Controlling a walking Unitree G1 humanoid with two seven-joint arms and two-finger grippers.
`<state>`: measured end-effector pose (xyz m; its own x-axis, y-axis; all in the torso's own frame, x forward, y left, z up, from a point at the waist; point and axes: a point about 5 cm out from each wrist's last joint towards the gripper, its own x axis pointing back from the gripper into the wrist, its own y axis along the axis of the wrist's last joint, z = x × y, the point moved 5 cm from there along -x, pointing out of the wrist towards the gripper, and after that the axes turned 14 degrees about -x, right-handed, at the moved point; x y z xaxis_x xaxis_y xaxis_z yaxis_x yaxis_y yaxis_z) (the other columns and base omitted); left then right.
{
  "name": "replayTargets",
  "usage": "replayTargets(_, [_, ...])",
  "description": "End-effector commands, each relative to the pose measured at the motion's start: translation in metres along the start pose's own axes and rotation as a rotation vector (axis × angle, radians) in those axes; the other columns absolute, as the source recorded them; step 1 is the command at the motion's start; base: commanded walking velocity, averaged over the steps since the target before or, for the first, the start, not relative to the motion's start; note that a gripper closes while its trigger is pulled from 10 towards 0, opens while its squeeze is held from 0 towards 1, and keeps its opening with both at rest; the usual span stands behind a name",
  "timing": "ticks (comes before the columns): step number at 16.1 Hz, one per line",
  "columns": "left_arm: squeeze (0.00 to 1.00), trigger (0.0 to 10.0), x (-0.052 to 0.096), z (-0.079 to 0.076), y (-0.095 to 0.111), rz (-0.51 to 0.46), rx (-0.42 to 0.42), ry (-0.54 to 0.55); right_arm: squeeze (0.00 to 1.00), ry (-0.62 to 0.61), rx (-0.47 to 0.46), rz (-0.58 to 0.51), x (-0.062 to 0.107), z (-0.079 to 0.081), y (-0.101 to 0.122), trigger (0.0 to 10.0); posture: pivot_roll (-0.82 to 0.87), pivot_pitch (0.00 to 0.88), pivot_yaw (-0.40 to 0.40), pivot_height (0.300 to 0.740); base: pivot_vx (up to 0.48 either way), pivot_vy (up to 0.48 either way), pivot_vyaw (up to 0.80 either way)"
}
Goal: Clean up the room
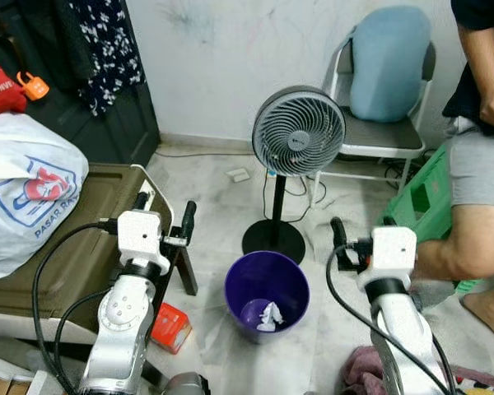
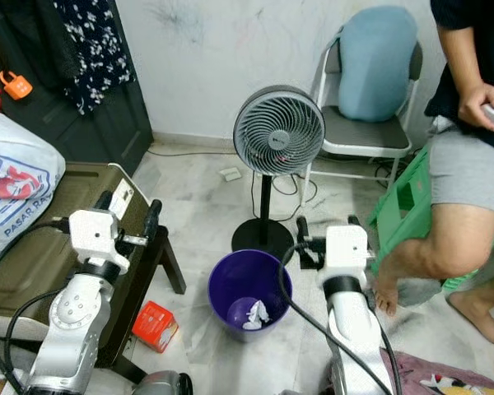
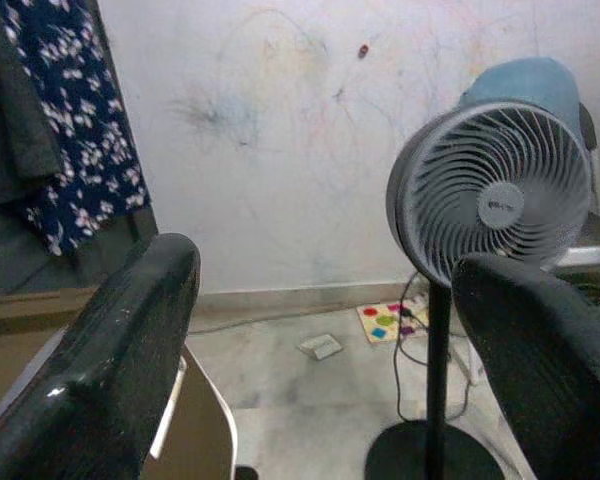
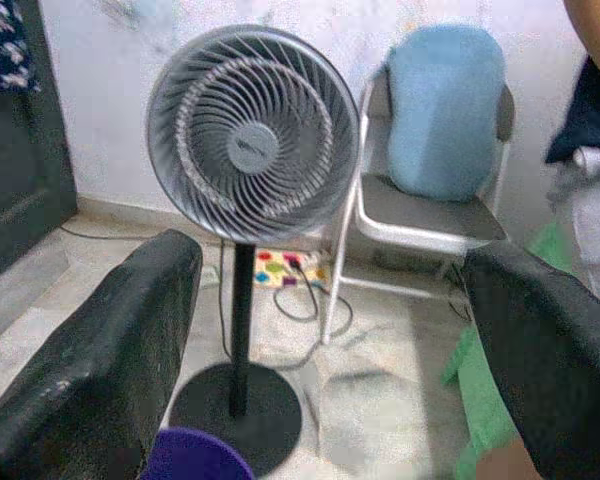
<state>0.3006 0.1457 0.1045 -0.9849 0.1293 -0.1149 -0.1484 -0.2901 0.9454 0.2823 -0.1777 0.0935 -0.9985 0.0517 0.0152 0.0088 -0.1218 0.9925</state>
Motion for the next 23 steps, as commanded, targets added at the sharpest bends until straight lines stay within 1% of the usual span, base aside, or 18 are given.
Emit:
replayTargets(1, [0.0,10.0,0.001,0.0,0.0,0.009,-0.005,-0.004,0.0,0.011,-0.002,-0.02,-0.002,0.002,0.008,10.0,-0.04,0.015,0.044,0.74,0.0,0.0,0.0])
replayTargets(3, [0.0,10.0,0.001,0.0,0.0,0.016,-0.001,-0.002,0.0,0.02,-0.003,-0.032,-0.006,0.008,0.012,10.0,-0.03,0.019,0.046,0.74,0.0,0.0,0.0])
replayTargets(4, [0.0,10.0,0.002,0.004,-0.001,0.023,-0.004,0.018,0.0,0.03,-0.005,-0.034,-0.005,0.01,0.012,10.0,-0.03,0.02,0.048,0.74,0.0,0.0,0.0])
replayTargets(6, [0.0,10.0,0.008,0.008,-0.006,0.052,-0.002,0.033,0.0,0.0,-0.034,-0.02,0.001,0.003,0.009,10.0,-0.02,0.023,0.048,0.74,0.0,0.0,0.0])
replayTargets(7, [0.0,10.0,0.007,0.007,-0.006,0.054,-0.002,0.028,0.0,-0.014,-0.047,-0.011,0.002,-0.001,0.007,10.0,-0.03,0.027,0.051,0.74,0.0,0.0,0.0])
replayTargets(10, [0.0,10.0,0.006,0.005,-0.006,0.057,0.001,0.016,0.0,-0.003,-0.035,-0.007,0.001,0.001,0.006,10.0,-0.03,0.029,0.052,0.74,0.0,0.0,0.0])
replayTargets(14, [0.0,10.0,0.003,0.002,-0.005,0.058,0.008,0.012,0.0,0.016,-0.009,0.017,-0.001,0.003,0.003,10.0,-0.04,0.036,0.041,0.74,0.0,0.0,0.8])
replayTargets(18, [0.0,10.0,0.003,0.001,-0.003,0.055,0.011,0.013,0.0,0.056,0.013,0.025,-0.004,0.009,0.003,10.0,-0.03,0.045,0.031,0.74,0.0,0.0,0.8])
replayTargets(23, [0.0,10.0,0.003,0.001,-0.002,0.054,0.007,0.008,0.0,0.061,0.015,0.028,-0.003,0.01,0.003,10.0,-0.03,0.051,0.03,0.74,0.0,0.0,0.8])
